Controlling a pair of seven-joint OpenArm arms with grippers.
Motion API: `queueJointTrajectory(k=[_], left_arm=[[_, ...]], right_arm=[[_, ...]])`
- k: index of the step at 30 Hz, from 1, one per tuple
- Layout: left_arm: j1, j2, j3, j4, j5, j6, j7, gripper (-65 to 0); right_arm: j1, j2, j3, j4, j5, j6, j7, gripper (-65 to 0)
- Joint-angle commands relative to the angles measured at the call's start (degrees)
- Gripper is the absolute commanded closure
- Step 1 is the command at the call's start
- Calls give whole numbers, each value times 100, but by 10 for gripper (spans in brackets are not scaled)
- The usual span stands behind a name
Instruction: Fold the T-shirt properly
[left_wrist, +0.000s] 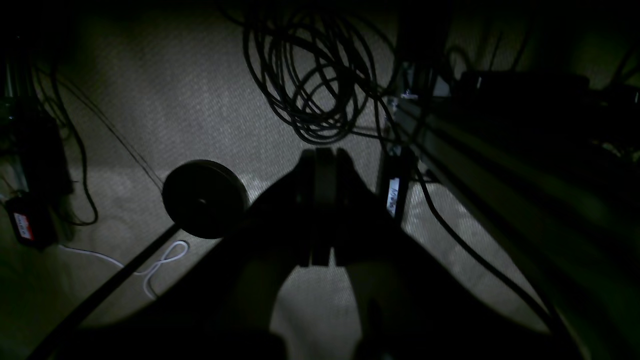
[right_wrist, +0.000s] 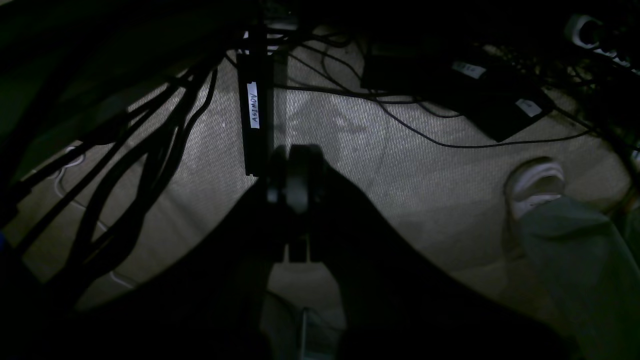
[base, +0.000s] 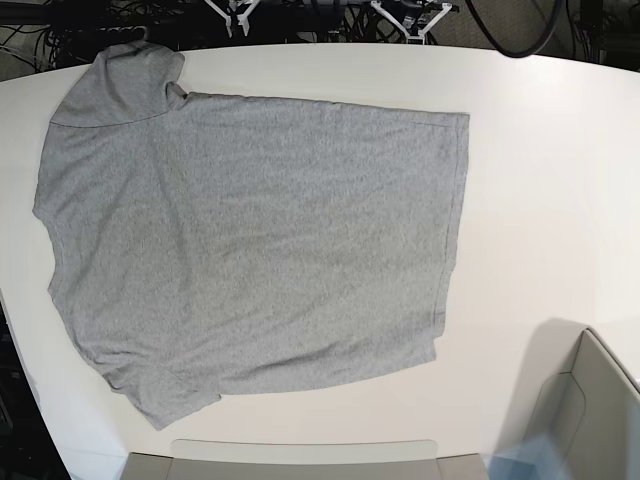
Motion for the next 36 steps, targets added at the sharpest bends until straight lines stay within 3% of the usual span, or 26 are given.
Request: queueJointTrajectory(k=[1,29,36], left_arm=[[71,-15,60,-13,41,19,-60,-1],[27,-15,34,31,-3,1,-60,-1],[115,-129,51,312,-3,1,81,0]], right_arm=[[-66,16,-16,10,23,14,5,0],[-39,69,-25,63,-3,14,14,0],[-453,78,-34,907,-3,14,-4,0]])
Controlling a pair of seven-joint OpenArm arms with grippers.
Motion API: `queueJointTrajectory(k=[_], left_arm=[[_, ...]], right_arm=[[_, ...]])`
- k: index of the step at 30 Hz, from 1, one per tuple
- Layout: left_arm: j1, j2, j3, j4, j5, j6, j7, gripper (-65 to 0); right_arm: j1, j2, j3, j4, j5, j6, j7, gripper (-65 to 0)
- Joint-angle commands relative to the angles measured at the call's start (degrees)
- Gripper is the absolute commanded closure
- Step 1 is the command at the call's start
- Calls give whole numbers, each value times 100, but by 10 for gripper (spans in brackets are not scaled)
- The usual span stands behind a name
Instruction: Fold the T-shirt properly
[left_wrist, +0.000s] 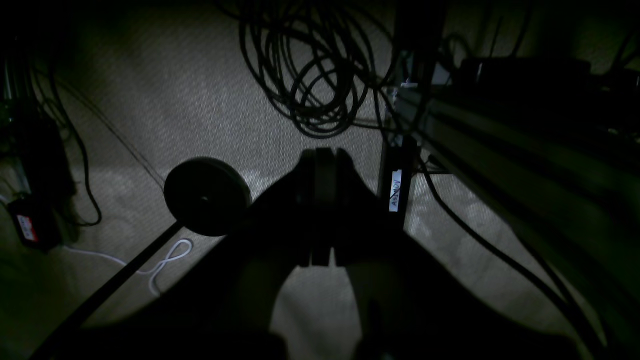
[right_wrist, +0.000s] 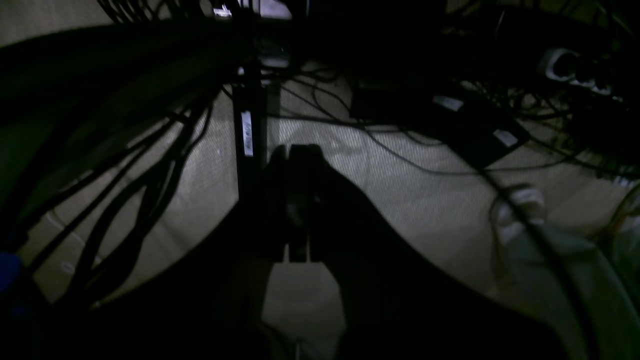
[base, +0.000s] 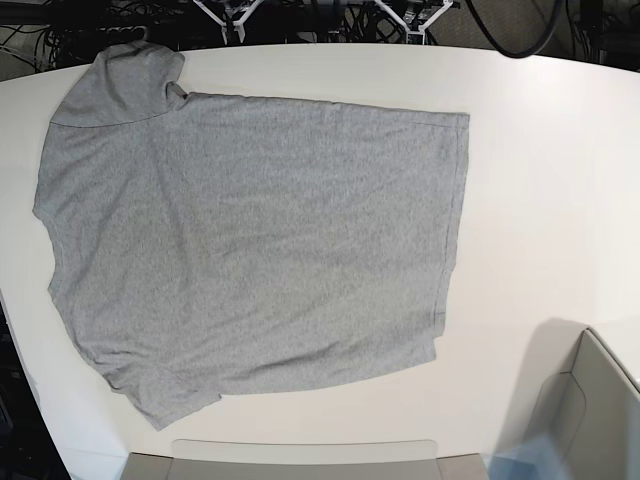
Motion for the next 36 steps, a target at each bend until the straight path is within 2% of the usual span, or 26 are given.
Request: queueJointTrajectory(k=[1,4,7,11,13,16,19,25,28,31,33,36], left_arm=[[179,-37,25,268,12,10,-125,0],[628,-117,34,1006,30,10,-98,0],[856,-266,-19,1147,3,10,-89,-1],[1155,-389,-27,1279,-5,10,-89,-1],[1437,-407,-27,1648,-5,10,-89,-1],[2034,-416,-27,2395,-5,10,-89,-1],[2562,-416,-27,2984,-5,18,-81,0],[3415,-416,-80,4101,-5,18,429,0],[3766,-389,-502,4646,-5,18,482,0],[4074,-380,-950,5279,-5,18,517,0],[4320,-380,-1205,5797,-5,18,526,0],[4672,-380,-1443,6580,-5,18,526,0]], right_arm=[[-138,21,-12,24,1,27,-24,0],[-367,162,-12,191,1,27,-24,0],[-701,302,-12,561,1,27,-24,0],[-1360,505,-21,1528,1,27,-24,0],[-1694,531,-109,2046,1,27,-94,0],[-2319,786,-434,2978,36,27,-472,0],[-2846,944,-513,3611,115,27,-507,0],[-3646,1489,-540,4552,1153,27,-525,0],[-4050,1823,-487,5106,1742,27,-586,0],[-4472,2245,-346,5862,2410,27,-920,0],[-4745,2395,-126,6345,2682,27,-1008,0],[-5105,2448,304,6943,2797,27,-1017,0]])
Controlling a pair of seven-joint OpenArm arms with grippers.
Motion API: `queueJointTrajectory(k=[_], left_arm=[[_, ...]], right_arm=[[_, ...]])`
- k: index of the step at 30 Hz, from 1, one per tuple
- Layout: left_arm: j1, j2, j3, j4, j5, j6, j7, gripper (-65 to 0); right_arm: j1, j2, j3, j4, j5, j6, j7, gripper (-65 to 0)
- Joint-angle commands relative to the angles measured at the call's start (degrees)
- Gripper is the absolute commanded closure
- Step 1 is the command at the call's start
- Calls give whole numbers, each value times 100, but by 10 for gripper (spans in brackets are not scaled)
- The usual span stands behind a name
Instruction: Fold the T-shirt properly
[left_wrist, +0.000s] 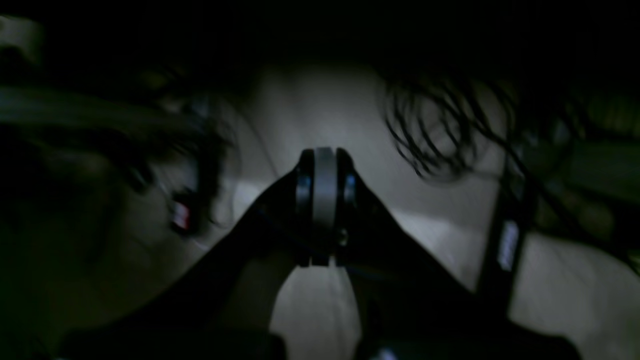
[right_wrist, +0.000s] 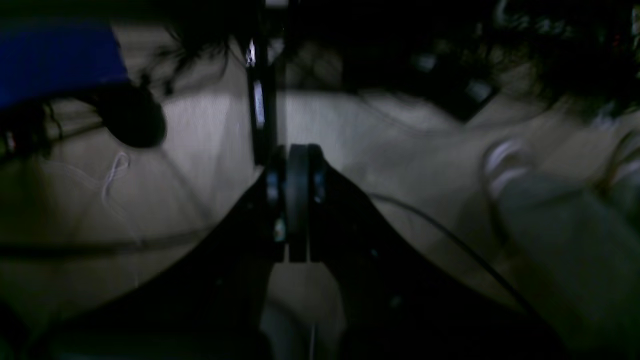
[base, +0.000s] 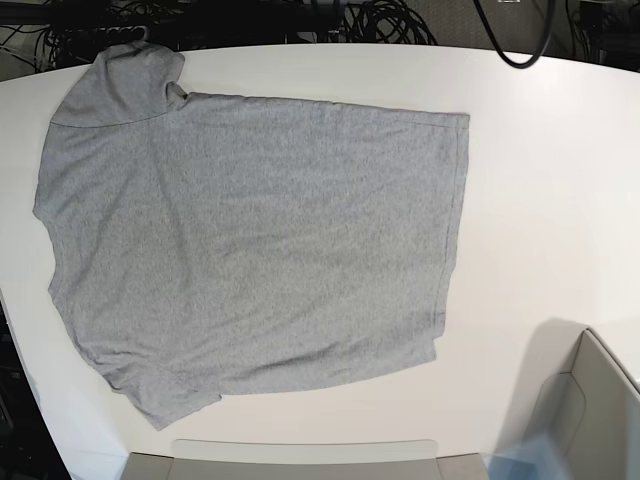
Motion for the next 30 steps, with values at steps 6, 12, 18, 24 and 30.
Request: queueJointTrajectory(k=[6,12,18,24,30], left_arm=[[679,33,-268,1291,3,12,-66,0],[741,560,-646,2504,3,12,-66,0],[240,587,-655,3234,12,12,-66,0],[-490,578,-690,3823,47,3,-66,0],[-1220,578,-620,3831,47,3,-66,-2]], right_arm=[[-658,26,853,1381,67,34,28,0],[-746,8,1680,2603,49,34,28,0],[-289,61,2111,3131,49,34,19,0],[309,149,2313,3131,58,34,-526,0],[1012,114,2717,3140,84,34,-1300,0]])
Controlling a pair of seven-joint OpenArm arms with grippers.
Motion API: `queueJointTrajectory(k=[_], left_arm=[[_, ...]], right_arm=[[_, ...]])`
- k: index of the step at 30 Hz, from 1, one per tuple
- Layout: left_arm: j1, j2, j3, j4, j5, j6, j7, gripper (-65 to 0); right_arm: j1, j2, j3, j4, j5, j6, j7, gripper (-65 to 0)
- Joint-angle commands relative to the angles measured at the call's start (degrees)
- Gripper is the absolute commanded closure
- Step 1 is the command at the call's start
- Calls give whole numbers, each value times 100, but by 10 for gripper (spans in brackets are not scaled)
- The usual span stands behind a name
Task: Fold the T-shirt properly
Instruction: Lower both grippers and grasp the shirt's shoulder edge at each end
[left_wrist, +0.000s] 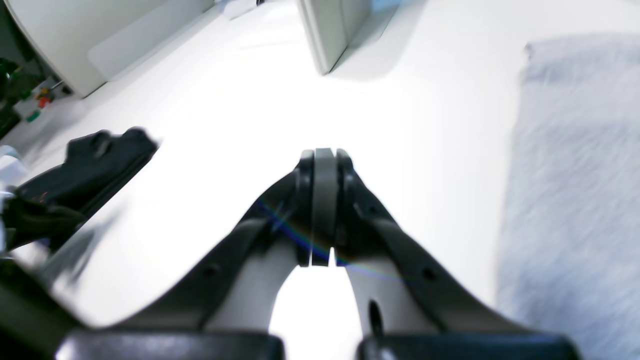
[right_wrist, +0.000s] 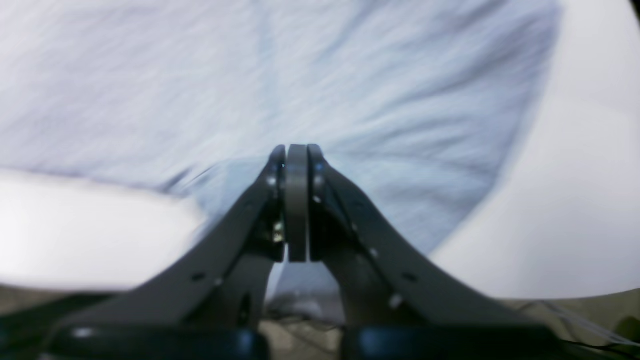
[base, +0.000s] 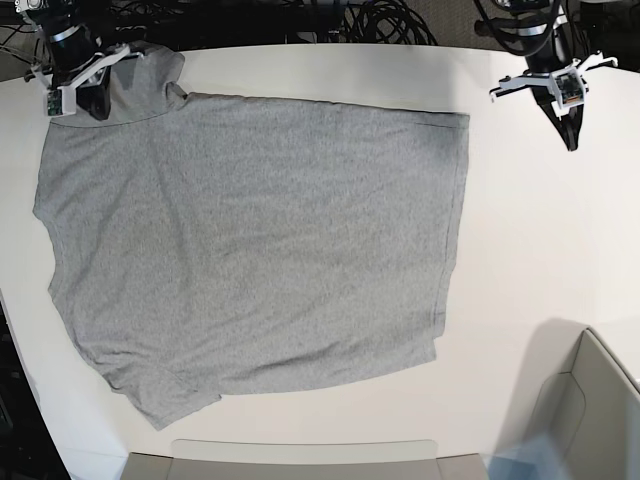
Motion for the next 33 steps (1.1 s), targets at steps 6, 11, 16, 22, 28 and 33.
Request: queueJointTrajectory(k=[6,11,16,22,28,33], left_arm=[[-20,-254,592,122,19,71,-173,-4],[-2,-482,944,122,19,71,-173,-39],[-20,-605,1225,105,19,71,-94,-84],[-187,-869,1401,105,10,71,583,-84],[-240,-869,1401,105,10,71,635,-84],[-205,-869,1410,96,1,71,635,-84]], right_arm=[[407,-104,484,88,586,25,-695,-1],[794,-490,1846,80,2476,1291,-2339,-82],[1576,-1018,3560,36,2678,3208,-4106,-251],[1963,-1396,3666,-606,1254,4012,-4185,-290],[2095,-1405,3648,-1573,1263,4012,-4062,-286],[2297,-1405,3648,-2136,1237,4012,-4062,-241]])
